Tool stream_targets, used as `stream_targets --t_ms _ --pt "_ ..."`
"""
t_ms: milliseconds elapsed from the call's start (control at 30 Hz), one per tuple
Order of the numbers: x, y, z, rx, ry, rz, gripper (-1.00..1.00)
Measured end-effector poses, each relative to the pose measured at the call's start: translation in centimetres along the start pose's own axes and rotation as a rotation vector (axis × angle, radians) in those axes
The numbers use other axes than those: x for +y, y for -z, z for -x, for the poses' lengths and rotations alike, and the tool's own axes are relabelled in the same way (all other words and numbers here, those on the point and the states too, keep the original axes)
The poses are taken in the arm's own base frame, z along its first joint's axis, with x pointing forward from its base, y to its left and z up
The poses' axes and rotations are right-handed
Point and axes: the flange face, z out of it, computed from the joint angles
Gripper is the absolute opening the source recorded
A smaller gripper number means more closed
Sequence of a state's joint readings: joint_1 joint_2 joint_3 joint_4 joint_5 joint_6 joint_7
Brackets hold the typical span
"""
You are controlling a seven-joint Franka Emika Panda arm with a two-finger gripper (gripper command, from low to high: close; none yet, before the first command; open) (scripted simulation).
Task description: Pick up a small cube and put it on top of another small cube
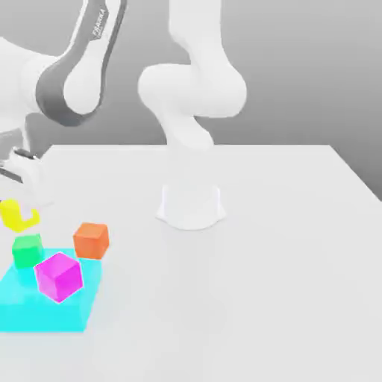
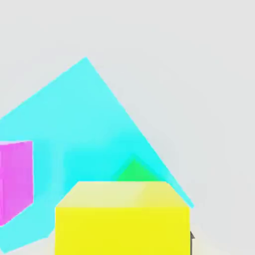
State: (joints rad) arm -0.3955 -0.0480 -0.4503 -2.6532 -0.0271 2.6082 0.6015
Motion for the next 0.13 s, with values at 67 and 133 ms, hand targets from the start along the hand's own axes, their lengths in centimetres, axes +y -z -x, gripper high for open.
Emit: stream_targets --t_ms 67,133 --pt "0.11 -0.91 0.01 0.002 -0.001 0.002 1.00" --pt "0.10 -0.91 0.01 0.002 -0.001 0.002 1.00"
